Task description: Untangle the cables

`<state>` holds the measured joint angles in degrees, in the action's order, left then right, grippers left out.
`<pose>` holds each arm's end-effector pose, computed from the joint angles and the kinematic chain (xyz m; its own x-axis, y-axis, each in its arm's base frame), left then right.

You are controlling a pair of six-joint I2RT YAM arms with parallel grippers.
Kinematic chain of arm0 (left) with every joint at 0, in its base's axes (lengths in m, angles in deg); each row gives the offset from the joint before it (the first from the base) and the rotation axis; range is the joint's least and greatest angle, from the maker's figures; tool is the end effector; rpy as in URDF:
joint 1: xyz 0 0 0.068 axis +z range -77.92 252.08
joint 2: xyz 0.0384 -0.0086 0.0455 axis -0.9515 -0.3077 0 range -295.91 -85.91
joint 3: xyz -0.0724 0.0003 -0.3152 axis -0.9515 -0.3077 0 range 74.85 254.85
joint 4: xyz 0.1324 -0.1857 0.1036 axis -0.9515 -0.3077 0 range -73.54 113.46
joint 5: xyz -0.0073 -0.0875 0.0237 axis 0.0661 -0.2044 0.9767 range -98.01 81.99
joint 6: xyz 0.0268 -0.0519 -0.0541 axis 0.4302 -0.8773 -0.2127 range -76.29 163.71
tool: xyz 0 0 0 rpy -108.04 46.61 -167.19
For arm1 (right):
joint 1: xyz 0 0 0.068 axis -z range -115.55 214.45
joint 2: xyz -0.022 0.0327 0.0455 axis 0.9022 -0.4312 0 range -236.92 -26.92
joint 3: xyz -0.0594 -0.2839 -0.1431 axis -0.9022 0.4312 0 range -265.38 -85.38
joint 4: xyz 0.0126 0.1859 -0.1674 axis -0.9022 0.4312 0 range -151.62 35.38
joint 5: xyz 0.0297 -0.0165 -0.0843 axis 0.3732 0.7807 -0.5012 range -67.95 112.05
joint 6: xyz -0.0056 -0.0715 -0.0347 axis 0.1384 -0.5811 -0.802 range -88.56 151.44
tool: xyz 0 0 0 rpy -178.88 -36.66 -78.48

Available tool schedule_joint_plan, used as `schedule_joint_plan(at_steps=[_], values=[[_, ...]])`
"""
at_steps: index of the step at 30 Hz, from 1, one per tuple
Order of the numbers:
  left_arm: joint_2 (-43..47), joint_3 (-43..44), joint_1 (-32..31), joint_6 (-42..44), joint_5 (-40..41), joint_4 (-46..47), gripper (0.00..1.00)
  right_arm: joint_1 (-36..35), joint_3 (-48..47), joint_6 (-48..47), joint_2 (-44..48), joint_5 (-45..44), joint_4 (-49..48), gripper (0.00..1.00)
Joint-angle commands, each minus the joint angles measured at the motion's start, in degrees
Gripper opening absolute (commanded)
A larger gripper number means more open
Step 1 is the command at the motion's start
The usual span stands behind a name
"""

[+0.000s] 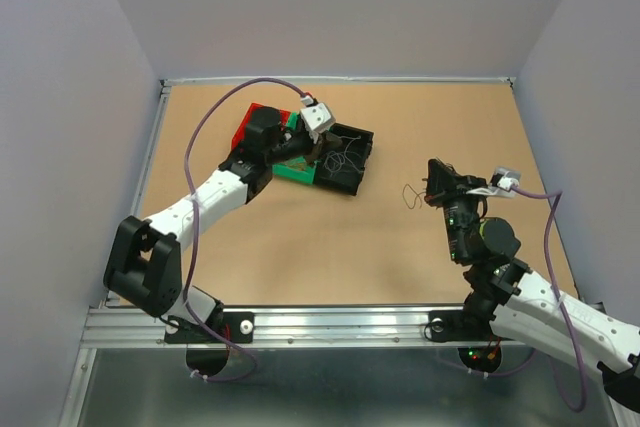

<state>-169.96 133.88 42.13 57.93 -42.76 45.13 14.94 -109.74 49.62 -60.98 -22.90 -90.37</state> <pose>0.2874 -0.2106 0.3760 0.1728 0.1334 -0.9759 0.8880 0.4077 0.2129 0.1109 0.0553 0.3502 0.1687 0.5376 -0.8261 -0.1655 0.8417 0.5140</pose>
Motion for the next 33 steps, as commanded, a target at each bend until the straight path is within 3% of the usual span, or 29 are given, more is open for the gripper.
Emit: schedule_joint_plan(at_steps=[1,8,16,25,27,28,29,31,32,33], values=[[6.5,-3.5,1.9,-4.0,-8.3,9.1,0.0,-0.1,0.9,0.0,0.8,-0.1,-1.2,0.01],[9.0,-7.3,3.5,-7.5,0.3,15.2,0.0,-0.1,0.5,0.0,-0.6,0.5,-1.1,0.01],[-1.3,-2.3,3.8,-6.1,1.8,12.7,0.0,-0.1,0.5,0.1,-0.2,0.7,-1.1,0.01],[-16.4,9.2,2.7,-1.7,-0.5,0.3,0.0,-0.1,0.5,0.2,0.0,1.1,-0.9,0.01],[-19.2,12.6,2.4,0.2,0.2,-4.2,0.13,-0.1,0.5,0.4,-0.2,1.3,-0.9,0.02],[-19.8,13.4,2.3,1.0,0.3,-6.1,0.25,-0.1,0.5,0.4,-0.3,1.4,-0.9,0.02],[-19.8,13.4,2.2,1.2,0.4,-6.5,0.47,-0.1,0.5,0.4,-0.4,1.4,-1.0,0.01],[-17.6,10.2,2.2,0.6,1.4,-3.8,0.68,-0.1,0.4,0.5,-0.6,1.7,-0.8,0.02],[-16.4,8.9,2.2,0.6,1.7,-1.0,0.87,-0.1,0.4,0.5,-0.7,1.7,-0.8,0.02],[-15.0,7.7,2.2,0.5,1.9,0.0,0.91,-0.1,0.5,0.5,-0.8,2.0,-0.8,0.02]])
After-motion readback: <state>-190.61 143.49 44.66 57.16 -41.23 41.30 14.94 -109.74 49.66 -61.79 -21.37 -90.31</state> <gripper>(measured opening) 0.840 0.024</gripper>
